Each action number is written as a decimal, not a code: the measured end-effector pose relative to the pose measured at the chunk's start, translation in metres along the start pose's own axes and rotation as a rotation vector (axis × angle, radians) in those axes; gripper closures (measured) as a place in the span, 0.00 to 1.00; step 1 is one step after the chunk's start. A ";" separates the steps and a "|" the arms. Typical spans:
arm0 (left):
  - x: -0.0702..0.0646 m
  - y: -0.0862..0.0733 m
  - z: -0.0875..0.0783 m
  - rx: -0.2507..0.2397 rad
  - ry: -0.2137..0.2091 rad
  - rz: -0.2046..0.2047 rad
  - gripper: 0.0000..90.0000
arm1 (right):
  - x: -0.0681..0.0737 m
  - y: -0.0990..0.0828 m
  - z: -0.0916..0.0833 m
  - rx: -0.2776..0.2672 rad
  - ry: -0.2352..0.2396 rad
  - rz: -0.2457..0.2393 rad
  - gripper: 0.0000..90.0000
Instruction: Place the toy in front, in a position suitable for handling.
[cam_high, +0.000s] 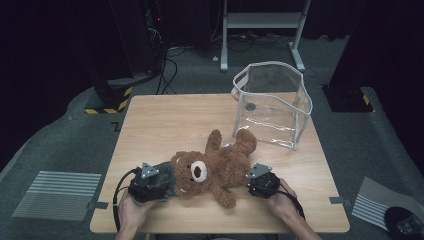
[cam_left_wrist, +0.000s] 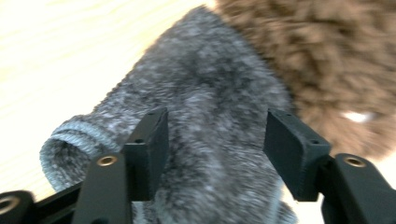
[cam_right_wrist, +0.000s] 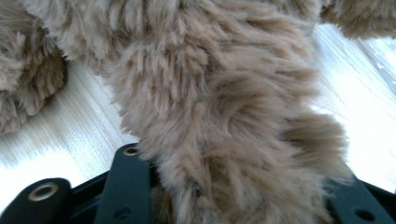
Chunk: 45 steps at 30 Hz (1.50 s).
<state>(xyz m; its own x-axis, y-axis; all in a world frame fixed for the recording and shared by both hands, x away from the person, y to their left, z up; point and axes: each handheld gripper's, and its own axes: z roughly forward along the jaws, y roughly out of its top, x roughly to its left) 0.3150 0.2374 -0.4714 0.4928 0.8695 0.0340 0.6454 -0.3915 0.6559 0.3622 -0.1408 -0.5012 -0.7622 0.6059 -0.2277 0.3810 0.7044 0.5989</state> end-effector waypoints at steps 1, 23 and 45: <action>-0.003 0.000 -0.001 -0.007 -0.012 0.011 0.42 | 0.000 0.000 0.000 -0.005 0.000 0.001 0.59; 0.006 0.019 0.028 -0.043 -0.053 -0.060 0.38 | -0.001 -0.014 -0.017 -0.069 0.051 -0.053 0.54; -0.032 0.001 0.012 -0.040 -0.112 0.064 0.32 | -0.009 -0.025 -0.036 -0.144 0.073 -0.041 0.40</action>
<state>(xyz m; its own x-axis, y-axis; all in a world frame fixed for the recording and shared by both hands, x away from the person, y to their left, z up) 0.3066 0.2055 -0.4804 0.5958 0.8031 -0.0056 0.5877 -0.4312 0.6846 0.3405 -0.1769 -0.4871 -0.8138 0.5453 -0.2010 0.2737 0.6647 0.6952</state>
